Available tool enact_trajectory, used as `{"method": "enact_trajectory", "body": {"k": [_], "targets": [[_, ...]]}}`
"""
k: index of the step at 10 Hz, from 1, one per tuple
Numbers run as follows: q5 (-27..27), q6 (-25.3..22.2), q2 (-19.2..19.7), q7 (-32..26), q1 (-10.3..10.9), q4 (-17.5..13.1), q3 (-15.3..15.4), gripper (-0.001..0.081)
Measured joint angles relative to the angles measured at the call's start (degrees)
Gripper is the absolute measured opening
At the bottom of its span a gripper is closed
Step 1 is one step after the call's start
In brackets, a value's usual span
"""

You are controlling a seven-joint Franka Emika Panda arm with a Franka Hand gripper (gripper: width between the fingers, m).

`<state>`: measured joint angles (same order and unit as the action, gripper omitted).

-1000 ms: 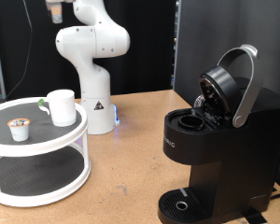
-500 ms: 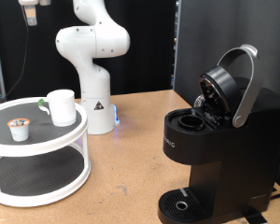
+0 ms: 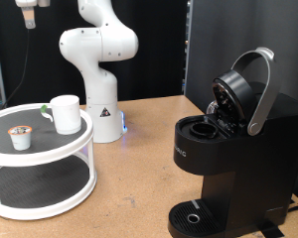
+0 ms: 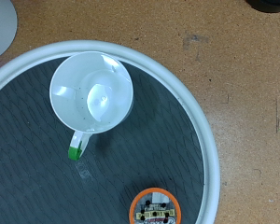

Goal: Make a cup of coffee with the keurig machine

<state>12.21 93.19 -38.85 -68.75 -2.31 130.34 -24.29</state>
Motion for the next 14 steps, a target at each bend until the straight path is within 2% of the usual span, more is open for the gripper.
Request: {"method": "enact_trajectory", "body": {"k": [2, 7, 8, 10, 14], "targets": [[1.23, 3.20, 0.32, 0.53, -0.32, 2.17, -0.82, 0.0808], [6.48, 22.11, 6.32, 2.61, -2.54, 9.43, -5.16, 0.0808], [6.59, 24.20, 8.14, 3.15, -2.68, 9.55, -5.46, 0.0808], [6.45, 24.07, 8.10, 2.84, -2.66, 9.92, -5.37, 0.0808], [8.71, 30.96, 8.43, 8.45, -2.69, 16.63, -3.88, 0.0808]]}}
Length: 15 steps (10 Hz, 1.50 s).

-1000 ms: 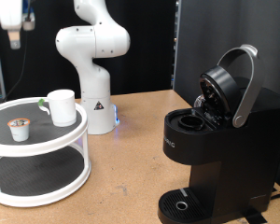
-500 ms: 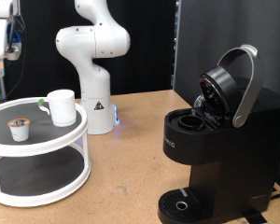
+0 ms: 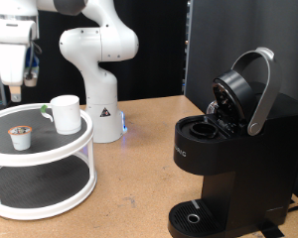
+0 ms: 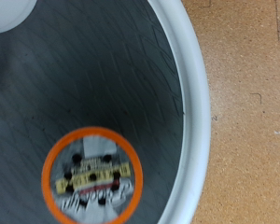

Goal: Make a cup of coffee with the keurig machine

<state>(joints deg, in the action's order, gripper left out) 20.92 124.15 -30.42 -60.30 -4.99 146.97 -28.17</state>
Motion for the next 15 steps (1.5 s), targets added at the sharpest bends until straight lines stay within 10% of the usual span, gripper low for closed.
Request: {"method": "enact_trajectory", "body": {"k": [15], "targets": [[6.12, 18.28, 3.15, 1.00, -2.49, 12.21, -3.31, 0.0808]]}}
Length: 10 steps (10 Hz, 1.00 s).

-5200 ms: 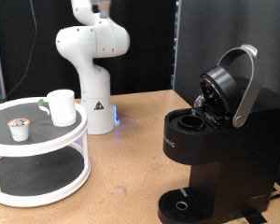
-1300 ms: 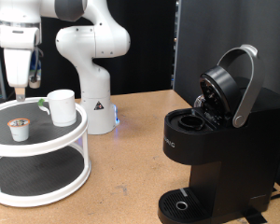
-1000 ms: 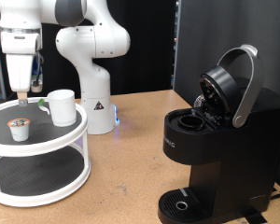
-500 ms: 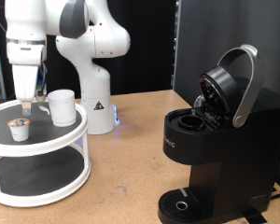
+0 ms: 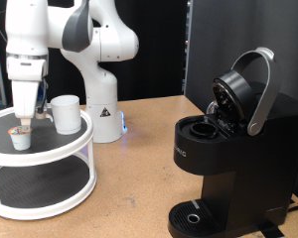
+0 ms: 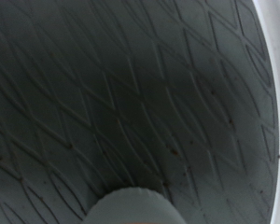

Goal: Make a cup of coffee with the keurig machine

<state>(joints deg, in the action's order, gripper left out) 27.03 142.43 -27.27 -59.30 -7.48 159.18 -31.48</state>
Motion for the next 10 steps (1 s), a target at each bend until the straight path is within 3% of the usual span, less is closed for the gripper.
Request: {"method": "enact_trajectory", "body": {"k": [4, 10], "targets": [[-2.82, 6.31, 3.03, -0.89, 0.53, 0.42, -3.45, 0.0808], [-6.65, 7.63, 5.43, -0.89, 1.53, 0.27, -3.97, 0.0808]]}}
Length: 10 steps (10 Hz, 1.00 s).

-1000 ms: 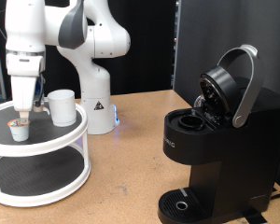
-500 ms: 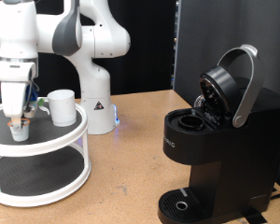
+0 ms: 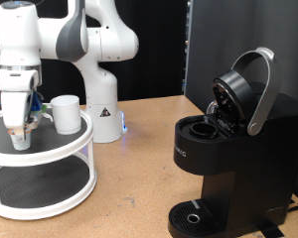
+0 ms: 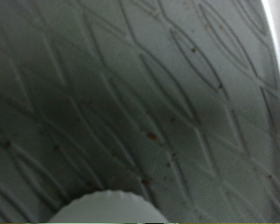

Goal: Make a cup of coffee with the keurig machine

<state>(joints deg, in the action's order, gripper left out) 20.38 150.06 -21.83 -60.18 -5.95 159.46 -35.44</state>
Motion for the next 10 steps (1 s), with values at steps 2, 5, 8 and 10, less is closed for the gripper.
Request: {"method": "enact_trajectory", "body": {"k": [2, 5, 8, 10], "targets": [[-0.67, -0.03, 0.16, -0.02, 0.33, -0.11, 0.00, 0.0570], [-0.92, -0.53, 0.16, -0.03, 0.52, -0.49, 0.04, 0.0402], [-1.32, -2.01, 0.15, -0.04, 0.52, -1.13, 0.04, 0.0105], [-1.33, -2.09, 0.15, -0.04, 0.52, -1.35, 0.04, 0.0021]]}}
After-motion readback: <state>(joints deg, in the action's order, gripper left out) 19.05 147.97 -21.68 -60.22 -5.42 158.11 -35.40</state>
